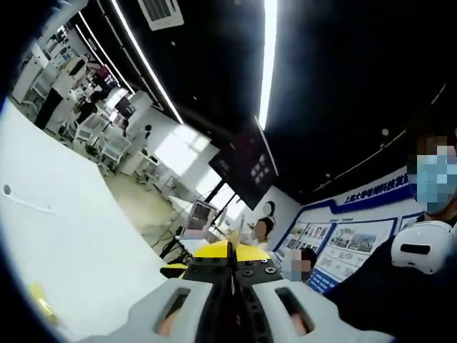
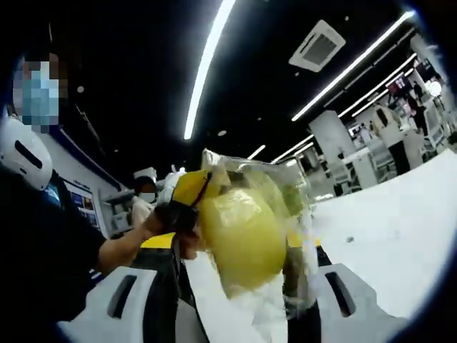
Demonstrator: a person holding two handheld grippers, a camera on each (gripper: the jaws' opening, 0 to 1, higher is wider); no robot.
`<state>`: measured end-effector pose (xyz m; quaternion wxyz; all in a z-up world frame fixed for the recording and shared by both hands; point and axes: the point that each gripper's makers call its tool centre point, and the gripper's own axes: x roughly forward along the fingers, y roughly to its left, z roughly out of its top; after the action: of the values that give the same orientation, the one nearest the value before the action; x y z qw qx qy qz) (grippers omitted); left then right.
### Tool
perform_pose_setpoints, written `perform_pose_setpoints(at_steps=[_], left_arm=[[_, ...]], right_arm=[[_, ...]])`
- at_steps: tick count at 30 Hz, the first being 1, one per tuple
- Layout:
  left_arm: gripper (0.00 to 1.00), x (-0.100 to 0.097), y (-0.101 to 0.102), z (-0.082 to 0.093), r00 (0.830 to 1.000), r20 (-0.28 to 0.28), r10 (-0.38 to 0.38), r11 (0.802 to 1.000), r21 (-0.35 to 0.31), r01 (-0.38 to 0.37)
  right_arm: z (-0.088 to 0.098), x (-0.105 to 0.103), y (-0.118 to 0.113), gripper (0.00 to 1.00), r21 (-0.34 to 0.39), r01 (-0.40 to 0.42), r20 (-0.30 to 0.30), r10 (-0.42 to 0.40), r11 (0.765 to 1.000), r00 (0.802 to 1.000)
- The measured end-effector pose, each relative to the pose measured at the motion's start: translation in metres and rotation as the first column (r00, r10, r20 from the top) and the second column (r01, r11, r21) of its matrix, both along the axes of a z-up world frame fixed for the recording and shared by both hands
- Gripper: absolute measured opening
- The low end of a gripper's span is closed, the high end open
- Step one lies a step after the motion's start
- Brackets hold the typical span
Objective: Compare the silicone blocks by pressing each to a similar depth, holding the contact briefly, and releasing to observe deformation and rebound differences across the visible hardness samples.
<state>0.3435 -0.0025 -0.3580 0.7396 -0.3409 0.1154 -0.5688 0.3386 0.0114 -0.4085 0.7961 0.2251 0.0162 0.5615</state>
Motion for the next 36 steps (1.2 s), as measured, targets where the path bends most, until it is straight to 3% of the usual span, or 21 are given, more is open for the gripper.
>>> perform_pose_setpoints(at_steps=[4,6,9,15,18,21,24,26,31,36], left_arm=[[0.00,-0.003,-0.001,-0.006,1.000,-0.008,-0.009,1.000,-0.002,0.009],[0.00,-0.006,-0.002,-0.008,1.000,-0.009,-0.016,1.000,0.004,0.016],[0.00,-0.007,0.000,-0.011,1.000,-0.014,-0.012,1.000,0.004,0.012],[0.00,-0.006,0.006,-0.013,1.000,-0.027,0.001,1.000,-0.003,-0.001],[0.00,-0.007,0.006,-0.014,1.000,-0.025,0.000,1.000,0.001,0.000],[0.00,-0.008,0.007,-0.017,0.999,-0.034,0.004,1.000,-0.003,-0.004],[0.00,-0.008,0.007,-0.019,0.999,-0.041,0.000,1.000,-0.001,0.000],[0.00,-0.009,0.007,-0.017,0.999,-0.037,-0.002,1.000,-0.008,0.002],[0.00,-0.009,0.009,-0.013,1.000,-0.019,-0.008,1.000,-0.020,0.007],[0.00,-0.008,0.011,-0.021,1.000,-0.029,0.004,1.000,-0.006,-0.004]], right_arm=[[0.005,0.007,0.000,0.38,0.020,0.009,0.018,-0.009,1.000,1.000],[0.000,0.003,0.007,0.38,-0.005,-0.038,-0.013,0.038,0.999,0.999],[-0.012,-0.001,0.014,0.38,-0.105,-0.055,0.014,0.057,0.993,0.998],[-0.012,-0.005,0.018,0.35,-0.094,-0.063,0.029,0.066,0.994,0.997],[-0.016,-0.005,0.017,0.35,-0.095,-0.074,-0.012,0.073,0.993,0.997],[-0.019,-0.006,0.017,0.36,-0.112,-0.067,-0.006,0.067,0.991,0.998],[-0.020,-0.012,0.019,0.28,-0.120,-0.108,-0.020,0.106,0.987,0.994],[-0.017,-0.011,0.019,0.25,-0.143,-0.088,0.017,0.091,0.986,0.996],[-0.014,-0.014,0.022,0.18,-0.197,-0.101,0.041,0.111,0.975,0.993],[-0.023,-0.013,0.022,0.14,-0.243,-0.123,0.012,0.130,0.962,0.991]])
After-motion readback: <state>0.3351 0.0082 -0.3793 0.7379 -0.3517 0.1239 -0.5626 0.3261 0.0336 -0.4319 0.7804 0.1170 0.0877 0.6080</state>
